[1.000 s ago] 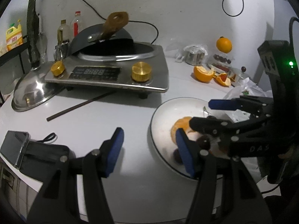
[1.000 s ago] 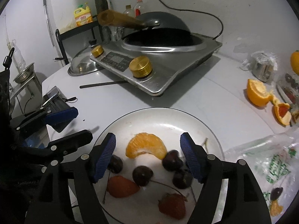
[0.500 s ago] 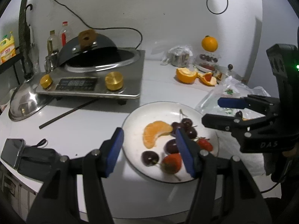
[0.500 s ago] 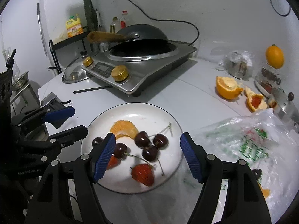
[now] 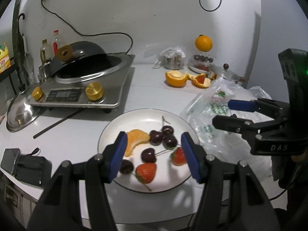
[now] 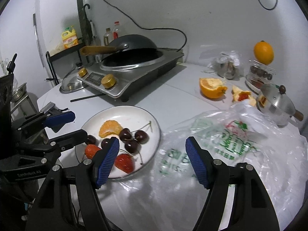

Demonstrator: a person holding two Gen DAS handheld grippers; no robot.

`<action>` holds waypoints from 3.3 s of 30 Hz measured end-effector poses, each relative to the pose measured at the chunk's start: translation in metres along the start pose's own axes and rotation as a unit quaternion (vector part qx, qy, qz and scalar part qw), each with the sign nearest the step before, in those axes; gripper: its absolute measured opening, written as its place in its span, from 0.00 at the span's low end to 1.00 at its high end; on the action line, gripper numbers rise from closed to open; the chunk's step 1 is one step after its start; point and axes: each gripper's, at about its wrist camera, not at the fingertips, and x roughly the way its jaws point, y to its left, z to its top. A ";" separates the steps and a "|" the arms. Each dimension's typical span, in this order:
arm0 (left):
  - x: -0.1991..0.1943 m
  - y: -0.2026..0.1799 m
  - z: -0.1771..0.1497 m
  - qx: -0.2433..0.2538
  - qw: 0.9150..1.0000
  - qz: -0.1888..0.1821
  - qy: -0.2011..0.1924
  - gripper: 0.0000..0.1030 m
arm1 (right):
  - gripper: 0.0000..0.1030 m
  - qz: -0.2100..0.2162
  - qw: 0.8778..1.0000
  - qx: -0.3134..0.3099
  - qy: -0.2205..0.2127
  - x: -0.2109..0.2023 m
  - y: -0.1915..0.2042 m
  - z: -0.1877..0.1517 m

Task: Organize fruits
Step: 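Move both grippers from the plate back over the plastic bag, then close the right gripper on another peeled tangerine segment and lift it, then grasp a dark cherry with the left gripper while the right gripper holds the segment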

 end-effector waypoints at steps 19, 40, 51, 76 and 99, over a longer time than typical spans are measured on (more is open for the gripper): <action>0.020 -0.070 0.012 0.036 0.999 -0.025 0.017 0.58 | 0.72 -0.040 0.997 0.060 -0.008 -0.036 -0.083 -0.040; 0.055 -0.125 0.017 0.053 0.997 -0.043 0.044 0.63 | 0.72 -0.075 0.994 0.074 0.035 -0.026 -0.150 -0.077; 0.073 -0.138 0.018 0.050 0.996 -0.052 0.055 0.64 | 0.72 -0.074 0.991 0.078 0.074 -0.004 -0.169 -0.087; 0.090 -0.163 0.023 0.067 0.994 -0.058 0.064 0.64 | 0.43 -0.076 0.992 0.036 0.092 0.011 -0.164 -0.086; 0.141 -0.213 0.027 0.119 0.986 -0.056 0.097 0.64 | 0.42 -0.038 0.996 0.071 0.026 -0.041 -0.196 -0.082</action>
